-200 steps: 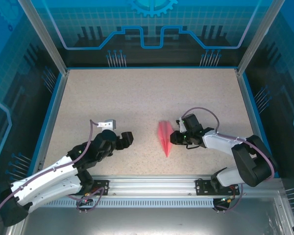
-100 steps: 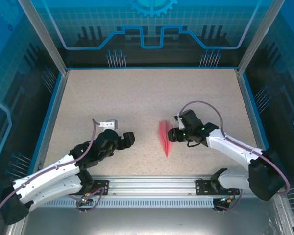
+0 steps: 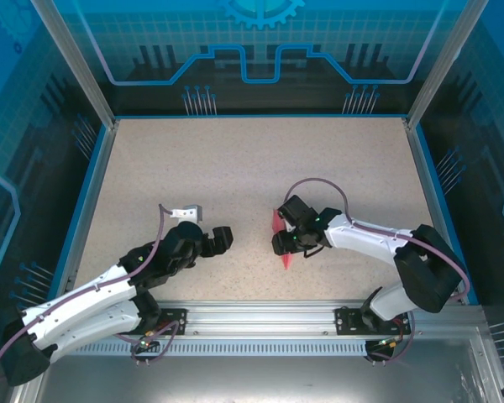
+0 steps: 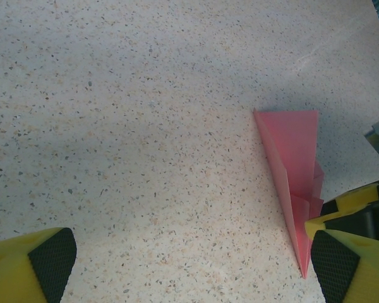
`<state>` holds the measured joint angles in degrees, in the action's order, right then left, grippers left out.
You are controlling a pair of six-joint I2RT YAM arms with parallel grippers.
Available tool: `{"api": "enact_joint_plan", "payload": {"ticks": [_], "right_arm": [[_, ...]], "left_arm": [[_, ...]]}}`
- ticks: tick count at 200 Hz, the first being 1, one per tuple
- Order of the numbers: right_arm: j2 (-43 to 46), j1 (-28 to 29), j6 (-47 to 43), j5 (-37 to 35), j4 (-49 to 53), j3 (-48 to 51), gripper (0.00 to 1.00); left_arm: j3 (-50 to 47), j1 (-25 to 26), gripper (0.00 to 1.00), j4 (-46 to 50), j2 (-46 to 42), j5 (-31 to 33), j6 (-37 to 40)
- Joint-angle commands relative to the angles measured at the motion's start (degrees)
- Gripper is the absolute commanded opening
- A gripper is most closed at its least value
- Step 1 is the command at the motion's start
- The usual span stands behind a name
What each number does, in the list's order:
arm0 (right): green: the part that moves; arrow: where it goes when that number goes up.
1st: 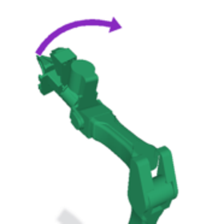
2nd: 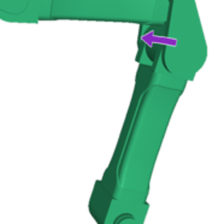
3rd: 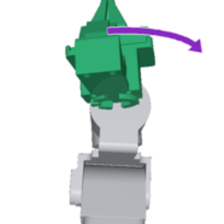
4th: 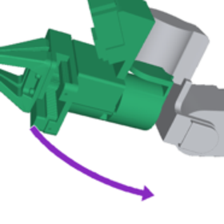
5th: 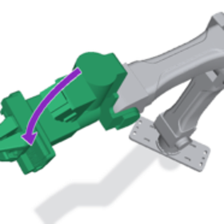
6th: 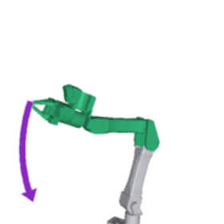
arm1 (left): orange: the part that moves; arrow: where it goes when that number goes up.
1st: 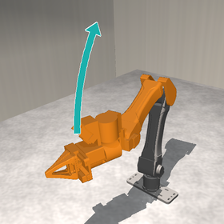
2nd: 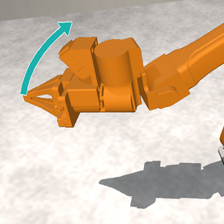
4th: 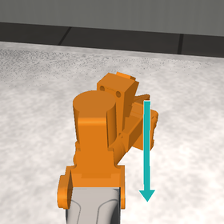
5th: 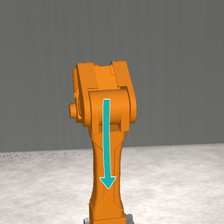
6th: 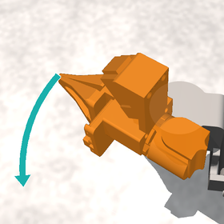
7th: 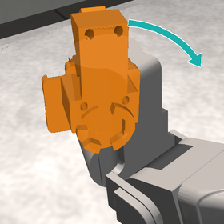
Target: Fold a paper plane with a square sheet of paper (fold left side to right side)
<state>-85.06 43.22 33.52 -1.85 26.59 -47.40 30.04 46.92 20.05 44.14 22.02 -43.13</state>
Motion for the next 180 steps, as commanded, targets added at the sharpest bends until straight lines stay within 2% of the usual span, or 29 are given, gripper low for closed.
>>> {"api": "enact_joint_plan", "payload": {"ticks": [1,63,96,117,142,180], "right_arm": [[-1.69,1.25,0.93,-1.93,1.8,-1.56,0.47],[-5.97,1.68,1.1,-3.82,0.96,-2.3,0.32],[-9.13,1.69,0.96,-4.98,0.19,-3.91,0.18],[-9.68,-0.51,0.14,-3.83,-0.04,-6.45,0.08],[-11.67,-3.68,-1.79,-5.35,4.57,-13.38,0.07],[-19.87,-9.63,-3.11,-5.41,9.91,-25.77,0.06]], "left_arm": [[-0.25,-0.51,0.99,-0.5,-0.81,-0.65,1.05],[-0.25,-0.51,0.99,-0.35,-0.81,-0.49,1.02],[0.09,-0.51,0.99,-0.35,-0.96,-1.28,1.63],[0.35,-0.51,0.99,-0.66,-1.07,-2.78,2.9],[0.89,-0.52,0.99,-0.54,-1.0,-4.05,3.62],[0.81,-0.5,0.99,-0.72,-0.91,-5.31,3.59]]}}
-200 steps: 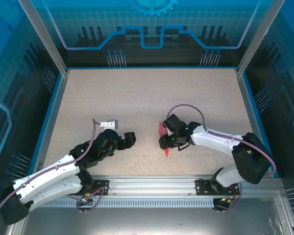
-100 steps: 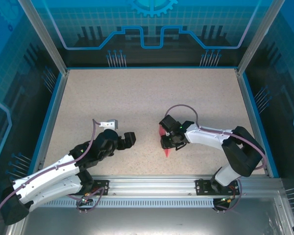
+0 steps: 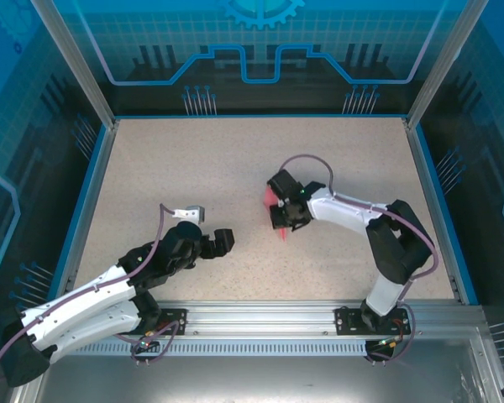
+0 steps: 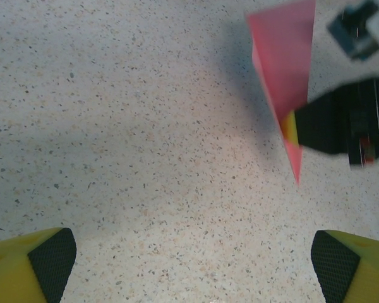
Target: Fold a paper plane with a square sheet of paper (fold left side to right side)
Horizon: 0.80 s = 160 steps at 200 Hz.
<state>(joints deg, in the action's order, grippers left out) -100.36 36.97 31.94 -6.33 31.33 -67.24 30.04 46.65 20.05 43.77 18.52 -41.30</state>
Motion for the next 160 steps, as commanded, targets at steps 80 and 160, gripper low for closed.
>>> {"api": "enact_joint_plan", "payload": {"ticks": [80,160], "right_arm": [[-20.16,-6.76,-4.88,-0.51,12.73,-24.14,0.05],[-24.1,-6.56,-4.79,0.47,12.75,-24.87,0.08]], "left_arm": [[0.9,-0.21,0.99,-0.94,-0.36,-3.76,1.78],[2.02,-0.24,0.99,0.7,0.36,-2.87,1.27]]}}
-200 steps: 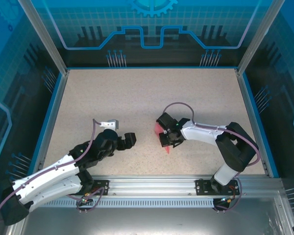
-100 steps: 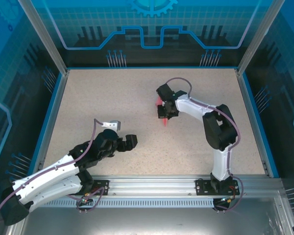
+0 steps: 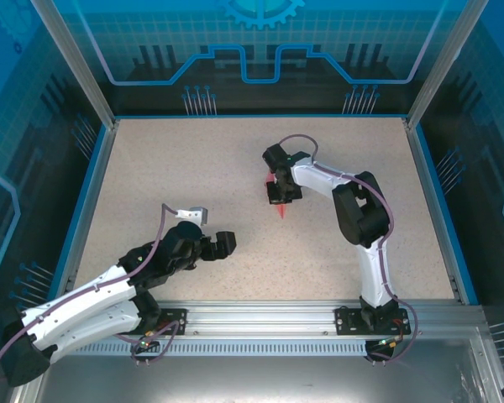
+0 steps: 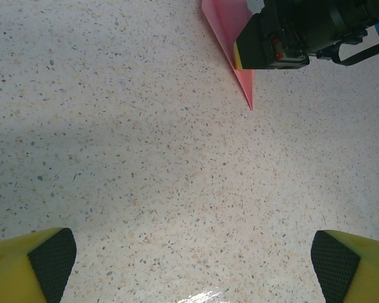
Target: Fold a paper plane with a square sheet of paper (fold left side to right side)
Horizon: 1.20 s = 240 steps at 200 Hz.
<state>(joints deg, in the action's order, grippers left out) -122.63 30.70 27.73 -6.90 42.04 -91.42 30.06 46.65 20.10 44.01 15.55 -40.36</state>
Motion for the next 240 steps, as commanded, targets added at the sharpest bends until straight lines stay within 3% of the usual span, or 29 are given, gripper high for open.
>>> {"api": "enact_joint_plan", "payload": {"ticks": [1,62,113,152,185,216,240], "right_arm": [[-1.83,-0.29,-0.57,1.11,2.06,-0.69,0.08],[2.9,0.15,-0.6,0.11,2.65,0.84,0.16],[12.63,1.36,-1.5,-0.48,3.53,4.9,0.33],[27.36,1.65,-3.49,-3.59,3.19,12.28,0.5],[45.51,-1.43,-7.14,-8.01,-3.17,24.6,0.72],[60.45,-9.92,-9.09,-9.54,-12.16,37.44,0.99],[67.51,-16.24,-10.8,-9.24,-19.18,46.34,0.99]], "left_arm": [[2.01,-0.24,0.99,0.74,0.07,0.14,0.26],[2.63,-2.08,0.99,2.92,-3.08,0.81,-0.18],[4.58,-11.35,0.99,6.61,-4.65,-2.31,1.53],[7.89,-18.59,0.99,6.93,-0.62,-4.16,7.13],[9.19,-22.47,0.99,4.0,4.32,3.58,12.6],[8.09,-24.3,0.99,-3.72,10.2,12.0,19.8],[7.11,-25.7,0.99,-9.7,15.28,15.8,22.31]]}}
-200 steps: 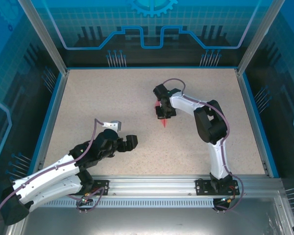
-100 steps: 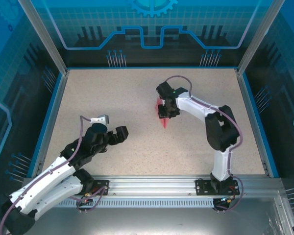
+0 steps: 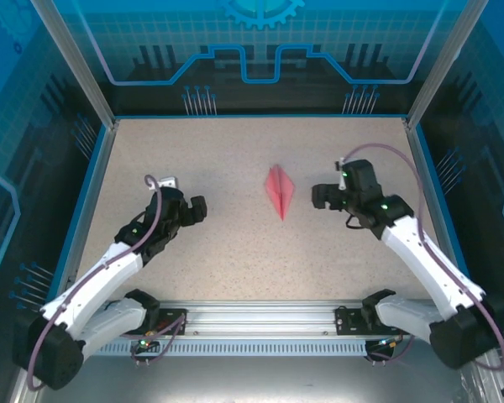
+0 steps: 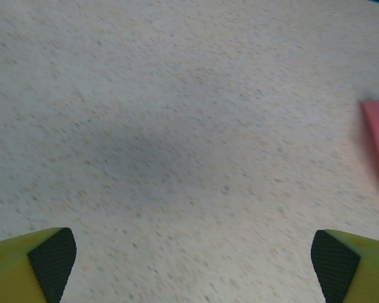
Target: Fold a paper plane with a square sheet of paper (fold left side to right side)
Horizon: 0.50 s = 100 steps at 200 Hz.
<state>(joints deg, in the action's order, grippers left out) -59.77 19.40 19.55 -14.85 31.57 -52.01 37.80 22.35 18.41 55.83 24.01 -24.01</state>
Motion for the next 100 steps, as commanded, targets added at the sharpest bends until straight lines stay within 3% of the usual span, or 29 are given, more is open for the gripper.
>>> {"api": "enact_joint_plan", "payload": {"ticks": [1,21,53,100], "right_arm": [[4.83,-5.18,-2.7,-1.39,-8.98,7.23,0.99],[7.26,-8.91,-5.39,-3.5,-14.69,13.43,0.99],[6.2,-13.07,-9.77,-6.58,-33.23,25.67,0.99],[-5.25,-16.23,-13.82,-0.89,-55.93,31.88,0.99]], "left_arm": [[-0.71,-1.41,0.99,-8.3,3.65,7.49,6.02],[-3.03,-2.47,0.99,-15.18,7.38,9.14,10.17],[-3.3,-3.8,0.99,-21.26,11.68,9.47,15.93],[-11.0,-6.64,0.99,-40.2,15.94,5.14,24.97]]}}
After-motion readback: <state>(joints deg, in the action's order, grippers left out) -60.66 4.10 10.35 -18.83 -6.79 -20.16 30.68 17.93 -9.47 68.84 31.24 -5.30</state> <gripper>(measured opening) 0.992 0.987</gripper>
